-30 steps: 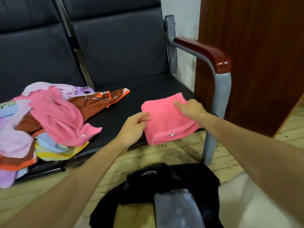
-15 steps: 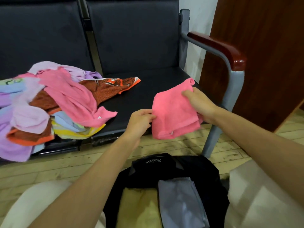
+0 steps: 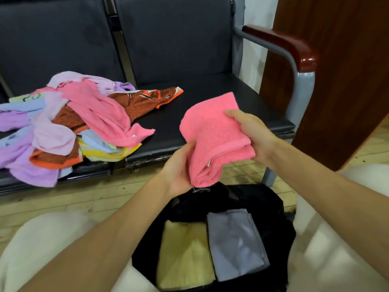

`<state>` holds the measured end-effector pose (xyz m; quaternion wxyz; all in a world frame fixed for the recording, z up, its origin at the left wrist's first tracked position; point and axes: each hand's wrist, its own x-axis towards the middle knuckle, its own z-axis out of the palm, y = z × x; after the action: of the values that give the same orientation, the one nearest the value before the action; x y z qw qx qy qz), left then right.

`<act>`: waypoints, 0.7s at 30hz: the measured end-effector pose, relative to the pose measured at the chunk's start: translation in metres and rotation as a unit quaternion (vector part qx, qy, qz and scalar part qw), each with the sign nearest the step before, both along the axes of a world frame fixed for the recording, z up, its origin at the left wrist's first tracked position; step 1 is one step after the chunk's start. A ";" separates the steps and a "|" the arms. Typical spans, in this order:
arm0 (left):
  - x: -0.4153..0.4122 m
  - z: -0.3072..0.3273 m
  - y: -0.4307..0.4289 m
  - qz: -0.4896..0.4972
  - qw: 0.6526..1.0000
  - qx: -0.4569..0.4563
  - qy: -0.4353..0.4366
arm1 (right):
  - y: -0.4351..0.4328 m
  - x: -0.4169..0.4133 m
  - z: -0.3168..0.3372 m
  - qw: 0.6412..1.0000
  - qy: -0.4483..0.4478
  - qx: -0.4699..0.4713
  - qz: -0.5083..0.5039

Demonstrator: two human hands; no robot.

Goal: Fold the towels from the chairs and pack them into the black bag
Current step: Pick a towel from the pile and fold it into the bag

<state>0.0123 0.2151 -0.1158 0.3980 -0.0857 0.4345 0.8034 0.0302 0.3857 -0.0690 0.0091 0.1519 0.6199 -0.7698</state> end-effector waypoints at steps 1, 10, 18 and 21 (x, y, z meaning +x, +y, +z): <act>-0.001 -0.002 -0.007 -0.004 1.000 -0.010 0.011 | 0.002 0.003 -0.004 1.000 -0.012 -0.003 0.002; 0.011 -0.018 -0.039 0.004 0.958 -0.211 0.192 | 0.000 0.024 -0.078 0.995 -0.053 0.088 0.016; 0.040 -0.111 -0.081 -0.074 0.935 -0.314 0.147 | -0.050 0.056 -0.182 0.969 -0.084 0.228 0.038; 0.051 -0.148 -0.088 -0.033 0.905 -0.397 0.149 | -0.068 0.061 -0.221 0.957 -0.127 0.258 0.041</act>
<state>0.0630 0.1267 -0.2638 0.2878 -0.1011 0.7743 0.5544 0.0912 0.3178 -0.2898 0.0800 0.2197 0.7969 -0.5570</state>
